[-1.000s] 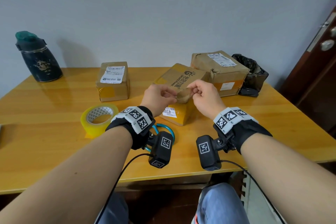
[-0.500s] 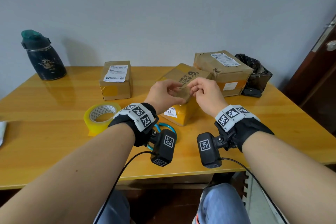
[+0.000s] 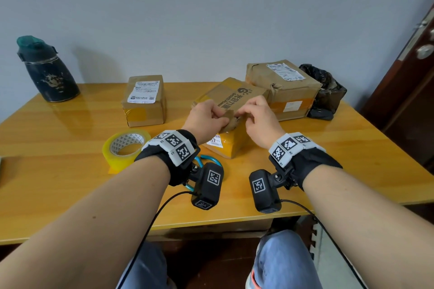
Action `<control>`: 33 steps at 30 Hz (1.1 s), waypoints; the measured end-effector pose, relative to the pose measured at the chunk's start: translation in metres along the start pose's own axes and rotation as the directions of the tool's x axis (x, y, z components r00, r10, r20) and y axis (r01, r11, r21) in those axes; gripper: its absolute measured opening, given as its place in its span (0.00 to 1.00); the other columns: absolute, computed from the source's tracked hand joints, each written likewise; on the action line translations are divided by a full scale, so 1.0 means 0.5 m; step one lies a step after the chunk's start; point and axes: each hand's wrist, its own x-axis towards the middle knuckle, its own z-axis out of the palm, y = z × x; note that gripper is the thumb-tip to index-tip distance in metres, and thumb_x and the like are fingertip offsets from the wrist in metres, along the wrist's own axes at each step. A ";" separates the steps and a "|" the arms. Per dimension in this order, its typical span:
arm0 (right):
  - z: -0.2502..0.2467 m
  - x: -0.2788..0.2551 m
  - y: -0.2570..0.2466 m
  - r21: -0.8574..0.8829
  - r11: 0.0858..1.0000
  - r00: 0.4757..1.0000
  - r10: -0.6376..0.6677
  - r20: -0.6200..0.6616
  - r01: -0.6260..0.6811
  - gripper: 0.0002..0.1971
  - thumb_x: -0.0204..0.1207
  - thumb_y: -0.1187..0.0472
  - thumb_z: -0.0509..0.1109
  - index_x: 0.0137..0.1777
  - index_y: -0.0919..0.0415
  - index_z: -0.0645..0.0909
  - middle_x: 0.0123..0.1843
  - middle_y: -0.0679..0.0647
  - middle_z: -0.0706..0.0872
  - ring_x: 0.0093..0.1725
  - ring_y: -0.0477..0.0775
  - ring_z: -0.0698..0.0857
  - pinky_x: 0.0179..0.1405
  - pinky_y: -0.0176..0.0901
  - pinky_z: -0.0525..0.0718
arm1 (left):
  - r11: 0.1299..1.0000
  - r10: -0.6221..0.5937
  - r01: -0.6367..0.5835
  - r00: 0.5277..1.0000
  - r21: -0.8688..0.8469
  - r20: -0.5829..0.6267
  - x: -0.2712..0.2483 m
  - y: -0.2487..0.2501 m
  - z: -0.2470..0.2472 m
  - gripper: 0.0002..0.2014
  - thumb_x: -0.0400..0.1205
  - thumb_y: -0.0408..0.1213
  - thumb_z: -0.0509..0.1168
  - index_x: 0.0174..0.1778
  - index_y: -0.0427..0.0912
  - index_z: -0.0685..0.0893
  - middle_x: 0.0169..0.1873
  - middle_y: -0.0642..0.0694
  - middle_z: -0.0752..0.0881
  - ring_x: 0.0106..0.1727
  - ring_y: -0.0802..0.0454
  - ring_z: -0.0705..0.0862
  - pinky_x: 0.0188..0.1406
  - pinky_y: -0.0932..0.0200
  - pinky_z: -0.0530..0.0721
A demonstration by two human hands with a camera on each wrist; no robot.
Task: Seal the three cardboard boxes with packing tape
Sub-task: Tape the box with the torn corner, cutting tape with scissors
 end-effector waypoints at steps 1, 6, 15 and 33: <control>-0.001 0.001 -0.001 0.003 1.000 1.000 0.003 0.014 -0.003 0.17 0.78 0.77 0.60 0.55 0.60 0.86 0.58 0.51 0.72 0.57 0.47 0.76 0.60 0.35 0.74 | 1.000 -0.005 0.005 1.000 0.006 -0.003 0.000 -0.001 0.000 0.06 0.79 0.35 0.70 0.42 0.47 0.79 0.41 0.52 0.84 0.43 0.56 0.82 0.38 0.64 0.80; -0.005 0.004 -0.001 0.043 0.999 0.998 0.011 0.067 -0.013 0.16 0.78 0.76 0.61 0.55 0.61 0.86 0.58 0.52 0.71 0.59 0.49 0.75 0.66 0.37 0.73 | 1.000 -0.027 0.027 1.000 0.014 -0.012 0.005 -0.002 -0.001 0.07 0.79 0.35 0.70 0.42 0.48 0.78 0.40 0.53 0.82 0.43 0.56 0.81 0.36 0.65 0.78; -0.008 0.006 -0.009 0.068 0.998 0.997 -0.009 0.078 0.004 0.07 0.79 0.68 0.68 0.52 0.61 0.86 0.58 0.52 0.74 0.54 0.46 0.74 0.56 0.32 0.70 | 0.993 -0.064 0.065 0.998 -0.103 0.022 -0.004 0.000 -0.007 0.08 0.77 0.34 0.72 0.47 0.45 0.79 0.38 0.47 0.87 0.43 0.52 0.86 0.40 0.64 0.83; 0.002 0.022 -0.023 -0.059 0.998 0.993 -0.027 0.113 0.033 0.11 0.79 0.66 0.68 0.58 0.54 0.84 0.62 0.53 0.75 0.66 0.54 0.72 0.68 0.47 0.73 | 0.993 -0.075 0.069 0.995 -0.100 -0.059 -0.003 -0.019 -0.008 0.08 0.76 0.36 0.73 0.47 0.37 0.86 0.42 0.41 0.88 0.45 0.45 0.86 0.46 0.51 0.87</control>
